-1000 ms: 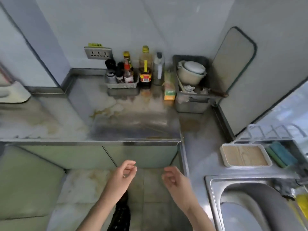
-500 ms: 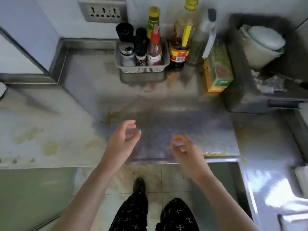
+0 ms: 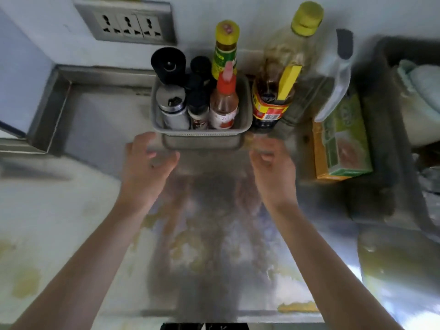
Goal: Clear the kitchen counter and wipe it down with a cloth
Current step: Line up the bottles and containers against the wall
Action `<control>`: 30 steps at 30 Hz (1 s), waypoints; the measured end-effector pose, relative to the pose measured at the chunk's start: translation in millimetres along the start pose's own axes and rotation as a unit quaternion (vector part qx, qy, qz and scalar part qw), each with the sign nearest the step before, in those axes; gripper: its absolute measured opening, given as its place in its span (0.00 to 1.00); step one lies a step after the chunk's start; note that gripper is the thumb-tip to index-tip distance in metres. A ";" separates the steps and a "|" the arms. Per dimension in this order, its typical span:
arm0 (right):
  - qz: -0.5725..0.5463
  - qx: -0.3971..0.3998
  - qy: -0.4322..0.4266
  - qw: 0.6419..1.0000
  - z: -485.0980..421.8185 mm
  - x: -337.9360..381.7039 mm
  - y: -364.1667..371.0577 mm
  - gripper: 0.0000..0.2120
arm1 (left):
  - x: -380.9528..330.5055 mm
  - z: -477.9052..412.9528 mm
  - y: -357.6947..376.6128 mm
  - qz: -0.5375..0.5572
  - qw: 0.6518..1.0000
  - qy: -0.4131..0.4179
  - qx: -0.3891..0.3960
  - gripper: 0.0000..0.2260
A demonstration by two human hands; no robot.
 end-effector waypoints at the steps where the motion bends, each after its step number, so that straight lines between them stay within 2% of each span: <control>1: -0.004 -0.024 0.011 1.000 -10.9 -0.3 -2.4 0.10 | 1.9 -11.5 -0.2 -0.019 0.999 -0.010 -0.027 0.24; 4: -0.029 -0.020 0.080 0.996 -42.3 -12.0 10.4 0.10 | 21.8 -42.0 7.6 -0.021 0.991 -0.112 -0.066 0.26; 6: -0.073 0.003 0.124 0.990 -57.2 -18.6 28.3 0.08 | 32.0 -49.6 20.0 0.071 0.975 -0.203 -0.051 0.23; 8: -0.128 0.013 0.166 0.978 -65.7 -22.7 44.5 0.06 | 32.2 -54.4 30.7 0.162 0.953 -0.254 -0.035 0.18; 13: -0.194 0.040 0.188 0.962 -70.6 -12.0 65.5 0.05 | 25.5 -69.7 33.4 0.227 0.937 -0.262 -0.045 0.11; 15: -0.235 0.040 0.199 0.951 -68.2 -6.2 72.3 0.10 | 25.5 -70.1 31.9 0.254 0.928 -0.269 -0.048 0.09; 19: -0.310 -0.011 0.217 0.925 -53.5 -2.8 80.9 0.15 | 32.6 -74.0 20.4 0.283 0.925 -0.252 -0.025 0.11; 24: -0.320 -0.025 0.204 0.925 -22.1 1.1 108.0 0.13 | 60.0 -77.9 -11.5 0.284 0.928 -0.240 -0.008 0.10; 30: -0.333 0.007 0.185 0.925 4.8 31.2 157.7 0.17 | 93.5 -98.7 -60.6 0.289 0.927 -0.237 -0.027 0.15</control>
Point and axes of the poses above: each hand's wrist, its own z-axis away from the middle knuckle, its own y-axis out of the palm, x = y × z, the point moved 7 cm from there along -z, towards the middle knuckle, and after that the axes turned 7 degrees about -x, right-handed, at the moved point
